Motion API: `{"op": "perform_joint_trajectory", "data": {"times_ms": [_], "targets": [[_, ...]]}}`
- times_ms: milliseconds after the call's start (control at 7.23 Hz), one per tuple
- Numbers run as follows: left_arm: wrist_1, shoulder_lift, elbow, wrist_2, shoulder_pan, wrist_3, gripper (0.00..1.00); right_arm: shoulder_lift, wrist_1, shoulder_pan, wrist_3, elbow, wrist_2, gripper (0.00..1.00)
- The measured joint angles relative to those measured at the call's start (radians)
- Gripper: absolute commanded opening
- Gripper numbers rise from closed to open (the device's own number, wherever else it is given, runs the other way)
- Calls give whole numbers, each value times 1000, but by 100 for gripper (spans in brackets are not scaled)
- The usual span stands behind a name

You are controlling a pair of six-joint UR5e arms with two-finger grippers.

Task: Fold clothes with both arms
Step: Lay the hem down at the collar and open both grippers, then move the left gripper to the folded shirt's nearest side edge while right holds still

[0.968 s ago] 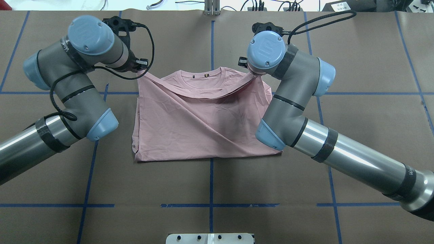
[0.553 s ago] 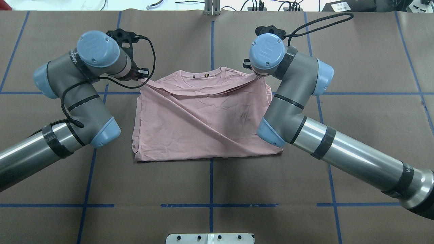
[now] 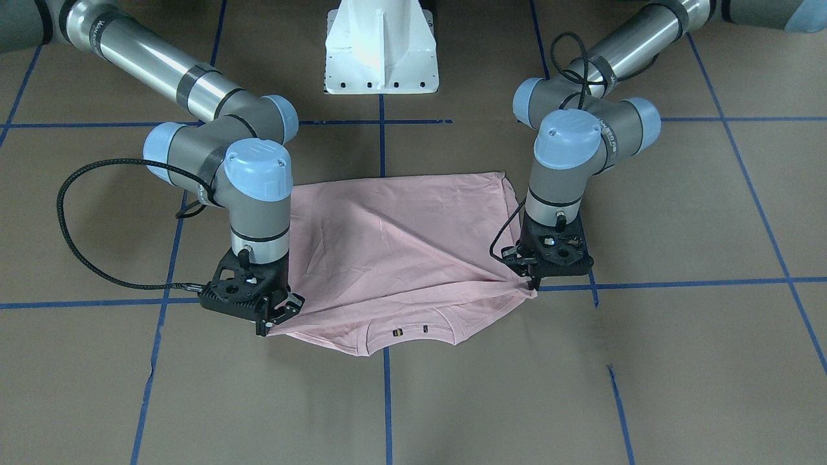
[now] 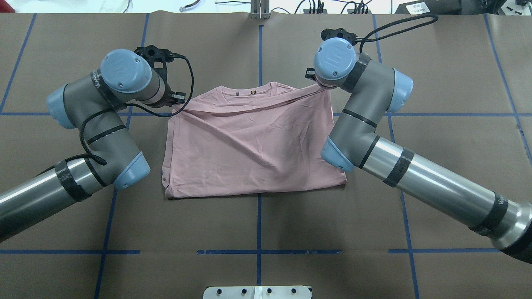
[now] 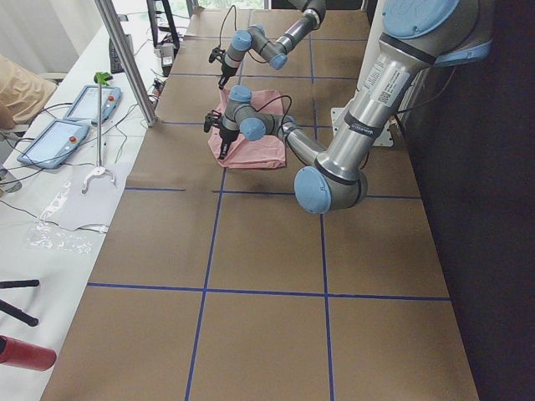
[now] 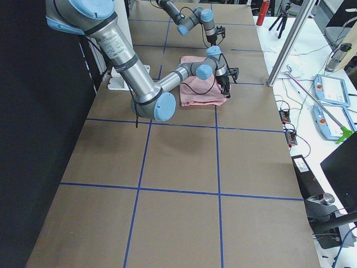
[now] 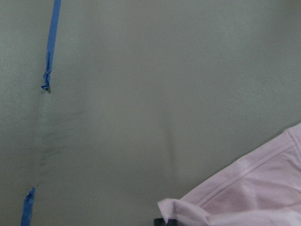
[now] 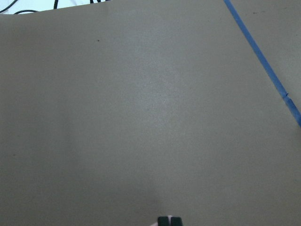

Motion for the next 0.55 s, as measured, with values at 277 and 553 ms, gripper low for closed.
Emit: {"op": "perform_joint_trajectory", "data": {"times_ms": [277,553], "targets": [[0,0,0,-1,1,0,35,1,2,5,0,-13,0,72],[-6,-1,-2,-1,1,7,100,2,3,4,-10,-16,0,100]]}}
